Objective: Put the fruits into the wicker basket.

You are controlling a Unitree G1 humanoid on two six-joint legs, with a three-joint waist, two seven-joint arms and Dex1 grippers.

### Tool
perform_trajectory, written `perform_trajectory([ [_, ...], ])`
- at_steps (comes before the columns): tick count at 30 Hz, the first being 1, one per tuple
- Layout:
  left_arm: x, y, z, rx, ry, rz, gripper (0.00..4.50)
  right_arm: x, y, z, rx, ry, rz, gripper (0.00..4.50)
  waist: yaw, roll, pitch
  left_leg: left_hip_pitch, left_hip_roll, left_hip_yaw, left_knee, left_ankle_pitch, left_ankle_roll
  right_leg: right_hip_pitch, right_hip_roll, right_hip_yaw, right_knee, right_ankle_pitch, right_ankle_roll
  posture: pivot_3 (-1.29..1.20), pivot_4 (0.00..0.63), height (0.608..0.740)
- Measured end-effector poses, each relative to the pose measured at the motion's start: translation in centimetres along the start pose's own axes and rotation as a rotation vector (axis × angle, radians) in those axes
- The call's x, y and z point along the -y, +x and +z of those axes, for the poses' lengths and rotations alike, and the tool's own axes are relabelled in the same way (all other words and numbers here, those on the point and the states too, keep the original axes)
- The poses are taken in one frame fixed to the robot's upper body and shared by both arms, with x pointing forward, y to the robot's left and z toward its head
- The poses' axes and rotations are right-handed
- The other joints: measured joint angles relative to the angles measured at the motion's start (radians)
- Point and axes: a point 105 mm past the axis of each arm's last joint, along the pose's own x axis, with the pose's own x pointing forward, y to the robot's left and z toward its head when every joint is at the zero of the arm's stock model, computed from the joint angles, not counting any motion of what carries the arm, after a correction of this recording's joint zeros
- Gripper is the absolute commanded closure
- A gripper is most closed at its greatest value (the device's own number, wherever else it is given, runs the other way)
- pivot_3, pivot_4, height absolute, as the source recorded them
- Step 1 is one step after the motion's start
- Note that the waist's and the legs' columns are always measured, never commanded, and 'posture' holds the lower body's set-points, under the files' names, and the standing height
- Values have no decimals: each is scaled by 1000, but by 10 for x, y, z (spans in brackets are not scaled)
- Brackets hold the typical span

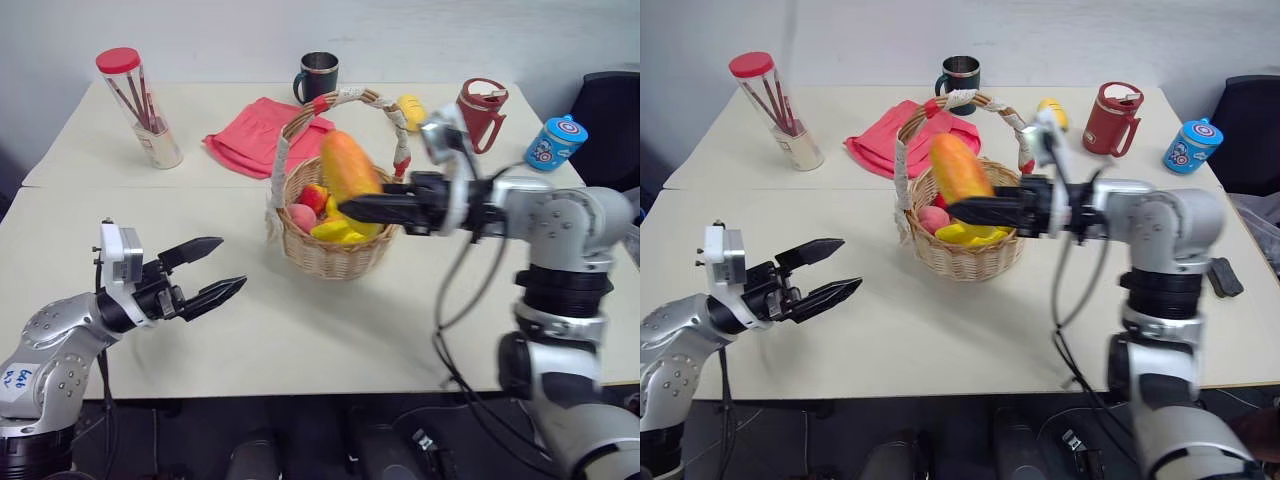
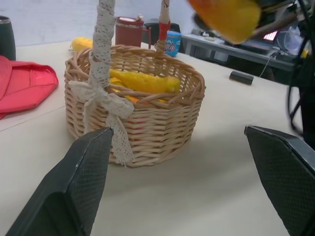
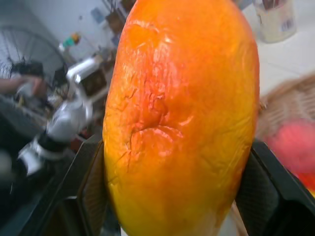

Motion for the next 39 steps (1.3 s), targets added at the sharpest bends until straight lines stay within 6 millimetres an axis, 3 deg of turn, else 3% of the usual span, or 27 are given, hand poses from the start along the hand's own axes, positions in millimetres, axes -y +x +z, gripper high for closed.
perform_trajectory([
  [2,1,3,-3,14,-14,2,0,18,10,-10,-10,9,-146,1601,3,0,0,-3,-1,0,0,0,1,-2,-1,0,-1,0,0,0,150,740],
  [7,1,5,-6,33,-5,18,0,35,18,-13,7,-57,-317,15,-7,0,0,-12,0,1,1,0,1,-10,-1,0,1,0,1,0,150,740],
  [11,3,7,-10,34,-16,25,0,35,9,-11,35,-143,-320,15,-7,0,0,-15,0,1,2,0,1,-15,0,0,2,0,1,0,150,740],
  [15,9,7,-10,28,-11,13,0,18,-40,-26,-27,-249,-187,15,7,0,0,-16,-1,0,3,-2,4,-13,0,0,-1,1,1,0,150,740],
  [18,11,6,-6,34,4,13,0,17,-76,-32,-45,-283,-136,15,12,0,0,-15,0,2,6,-5,10,-12,1,0,-2,2,3,0,150,740],
  [23,22,10,20,99,53,-23,0,63,-120,7,62,-472,-272,15,-8,-1,1,2,-1,5,6,-5,12,4,3,0,-3,3,4,0,150,740],
  [27,29,18,36,118,76,-62,0,81,-98,22,64,-581,-179,15,-20,-1,1,6,1,8,0,-3,8,4,6,2,-3,3,3,0,150,740],
  [31,30,20,33,107,59,-70,0,94,-57,20,31,-604,-95,15,-29,-1,1,4,2,8,-5,1,-1,-1,4,4,-2,2,1,0,150,740],
  [36,28,22,32,103,67,-50,0,94,-30,29,14,-636,-47,15,-32,0,1,3,1,7,-5,2,0,0,2,3,-1,1,1,0,150,740],
  [39,30,22,31,104,67,-36,0,86,-24,30,-25,-623,38,597,-32,0,1,3,1,6,-5,2,0,0,1,2,-1,1,1,0,150,740],
])
